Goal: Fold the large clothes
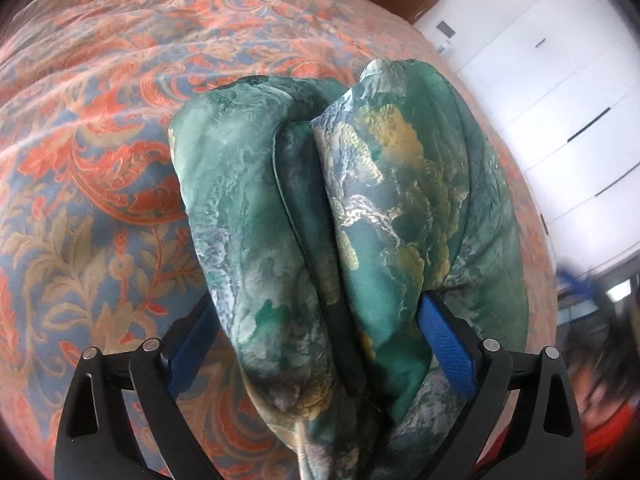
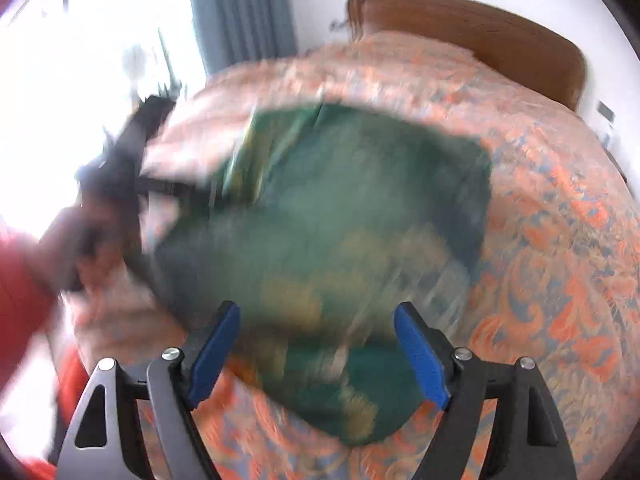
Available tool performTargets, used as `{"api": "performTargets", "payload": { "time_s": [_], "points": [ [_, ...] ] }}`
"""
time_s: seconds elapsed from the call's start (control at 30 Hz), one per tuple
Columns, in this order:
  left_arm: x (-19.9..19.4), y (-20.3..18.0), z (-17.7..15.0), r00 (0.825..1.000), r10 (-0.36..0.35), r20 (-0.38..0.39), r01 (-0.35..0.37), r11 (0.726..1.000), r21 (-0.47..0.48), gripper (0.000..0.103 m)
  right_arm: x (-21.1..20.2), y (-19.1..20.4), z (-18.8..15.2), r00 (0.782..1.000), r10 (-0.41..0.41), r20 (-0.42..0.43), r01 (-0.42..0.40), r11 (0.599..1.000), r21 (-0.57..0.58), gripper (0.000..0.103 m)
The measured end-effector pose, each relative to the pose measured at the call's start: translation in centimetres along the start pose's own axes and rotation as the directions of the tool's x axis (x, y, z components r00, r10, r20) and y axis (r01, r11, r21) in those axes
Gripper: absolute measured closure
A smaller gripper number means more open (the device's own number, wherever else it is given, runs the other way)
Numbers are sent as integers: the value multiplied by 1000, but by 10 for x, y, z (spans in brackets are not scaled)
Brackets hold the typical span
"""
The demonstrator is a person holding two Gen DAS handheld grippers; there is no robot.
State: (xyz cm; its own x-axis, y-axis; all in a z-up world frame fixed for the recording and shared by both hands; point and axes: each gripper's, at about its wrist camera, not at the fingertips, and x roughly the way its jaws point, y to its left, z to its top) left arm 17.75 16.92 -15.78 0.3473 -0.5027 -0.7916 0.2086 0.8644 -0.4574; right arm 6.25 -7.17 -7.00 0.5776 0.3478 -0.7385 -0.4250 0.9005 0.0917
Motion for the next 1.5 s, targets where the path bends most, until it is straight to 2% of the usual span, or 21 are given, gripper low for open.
{"api": "performTargets", "payload": {
  "time_s": [0.13,0.27,0.37,0.4,0.47,0.6,0.63,0.7,0.73,0.77,0.83,0.87,0.9,0.93,1.03,1.1,1.23,1.3,1.37,1.5],
  "points": [
    [3,1,-1,1000,-3,-3,3,1000,0,6,19,-29,70,1000,3,10,-3,997,73,21],
    [6,5,-4,1000,-11,9,11,1000,-14,5,83,-45,127,998,19,-65,-11,992,125,21],
    [10,8,-4,1000,18,10,-18,999,-31,5,140,-41,136,983,-17,-180,37,993,110,21],
    [13,10,-5,1000,20,3,-20,999,-35,5,162,-41,131,970,-22,-242,50,993,108,21],
    [14,10,-5,1000,-7,3,7,999,-46,4,173,-37,123,963,-36,-266,67,992,108,21],
    [6,5,-5,999,-25,23,26,999,-41,4,115,-38,114,989,-3,-148,22,992,125,21],
    [4,4,-4,999,-24,27,25,999,-39,4,83,-39,104,995,7,-101,5,992,123,21],
    [2,0,-4,999,-16,29,17,999,-36,4,43,-35,82,998,15,-60,-9,995,99,21],
    [1,-1,-4,999,-14,32,16,999,-35,4,22,-29,61,999,16,-48,-13,997,72,21],
    [0,-3,-4,999,-14,32,15,999,-38,4,13,-23,45,998,16,-57,-13,998,55,21],
    [-2,-5,-4,1000,-14,25,15,999,-47,4,27,-10,6,986,-3,-169,0,1000,-15,21],
    [-6,-7,-6,1000,-14,23,16,998,-55,5,31,-8,-5,983,-32,-180,24,999,-46,21],
    [-15,-9,-7,999,-21,32,23,998,-63,6,28,-2,-15,985,-75,-153,63,995,-83,21],
    [-24,-10,-10,998,-37,46,40,997,-65,6,19,1,-20,988,-90,-125,79,993,-89,21],
    [-53,-13,-13,987,-136,82,141,988,-56,5,-26,-10,-19,999,17,-32,-17,1000,17,21],
    [-64,-12,-11,976,-202,87,207,977,-56,5,-50,-26,-18,999,39,8,-39,997,71,21],
    [-56,-3,2,948,-308,79,316,941,-123,5,-64,-67,-13,999,35,5,-35,986,160,21],
    [-41,-1,7,953,-300,46,304,944,-129,5,-62,-82,-14,999,40,-7,-38,978,206,21],
    [-22,3,9,968,-249,7,248,959,-138,5,-53,-96,-14,996,91,-14,-84,962,260,21],
    [5,13,-3,981,-190,-41,180,969,-168,4,-25,-108,-11,985,169,-36,-149,939,309,21]
  ]
}}
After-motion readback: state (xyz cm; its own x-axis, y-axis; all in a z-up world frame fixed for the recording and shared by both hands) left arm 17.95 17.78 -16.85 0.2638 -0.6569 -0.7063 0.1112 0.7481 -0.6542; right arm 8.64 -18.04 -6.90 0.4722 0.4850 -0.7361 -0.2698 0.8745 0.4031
